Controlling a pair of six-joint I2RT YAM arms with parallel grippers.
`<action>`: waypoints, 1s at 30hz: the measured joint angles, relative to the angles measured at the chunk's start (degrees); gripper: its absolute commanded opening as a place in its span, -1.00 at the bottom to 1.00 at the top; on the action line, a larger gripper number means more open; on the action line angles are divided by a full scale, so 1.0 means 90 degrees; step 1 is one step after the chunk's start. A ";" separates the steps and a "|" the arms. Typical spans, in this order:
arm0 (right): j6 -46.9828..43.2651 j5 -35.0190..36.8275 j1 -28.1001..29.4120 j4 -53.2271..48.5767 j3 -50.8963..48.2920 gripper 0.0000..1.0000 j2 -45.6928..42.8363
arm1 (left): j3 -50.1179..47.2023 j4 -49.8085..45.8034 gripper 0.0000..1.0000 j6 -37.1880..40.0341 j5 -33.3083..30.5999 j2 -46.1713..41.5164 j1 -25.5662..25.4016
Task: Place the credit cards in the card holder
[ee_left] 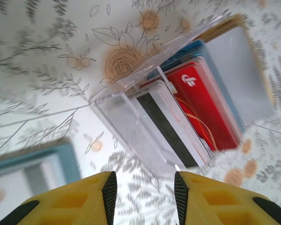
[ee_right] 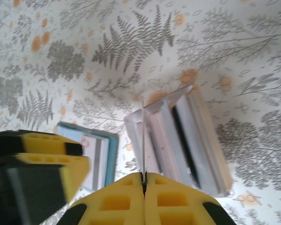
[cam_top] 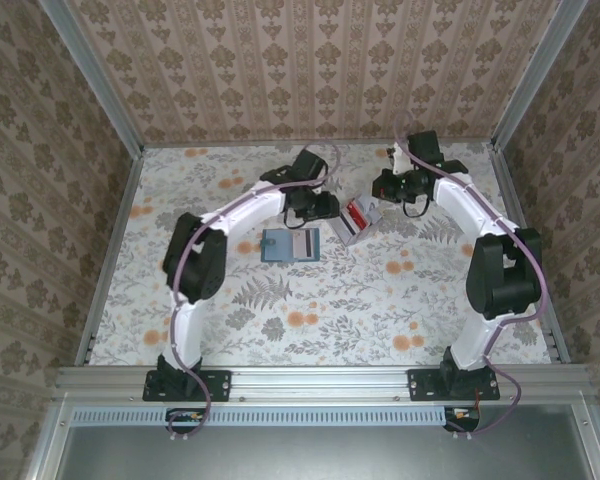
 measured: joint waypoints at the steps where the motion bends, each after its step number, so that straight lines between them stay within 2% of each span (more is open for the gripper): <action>1: 0.0053 -0.0027 0.0053 0.0046 -0.0063 -0.87 -0.0044 | -0.0151 0.0015 -0.19 0.0012 -0.0036 -0.0245 0.0041; 4: 0.0175 -0.0090 0.0335 0.0107 -0.0175 -0.86 -0.0148 | -0.0724 0.0092 -0.19 0.0039 -0.0155 -0.1037 0.0272; 8: 0.0381 -0.0107 0.1018 0.0330 -0.0311 -0.87 -0.0168 | -0.1690 0.0172 -0.20 0.0068 -0.0357 -0.1749 0.0772; 12: 0.0525 0.0044 0.1846 0.0459 -0.0330 -0.87 -0.0046 | -0.2754 0.0146 -0.21 0.0083 -0.0537 -0.1948 0.1258; 18: 0.0937 0.0474 0.2759 0.0714 -0.0296 -0.89 0.0678 | -0.3784 0.0131 -0.21 0.0080 -0.0595 -0.1950 0.1542; 23: 0.1219 0.0763 0.3045 0.0862 -0.0260 -0.89 0.1258 | -0.3852 0.0282 -0.21 0.0080 -0.0583 -0.1948 0.1552; 30: 0.1396 0.0940 0.2854 0.0937 -0.0058 -0.89 0.1484 | -0.3852 0.0372 -0.22 0.0092 -0.0568 -0.1911 0.1598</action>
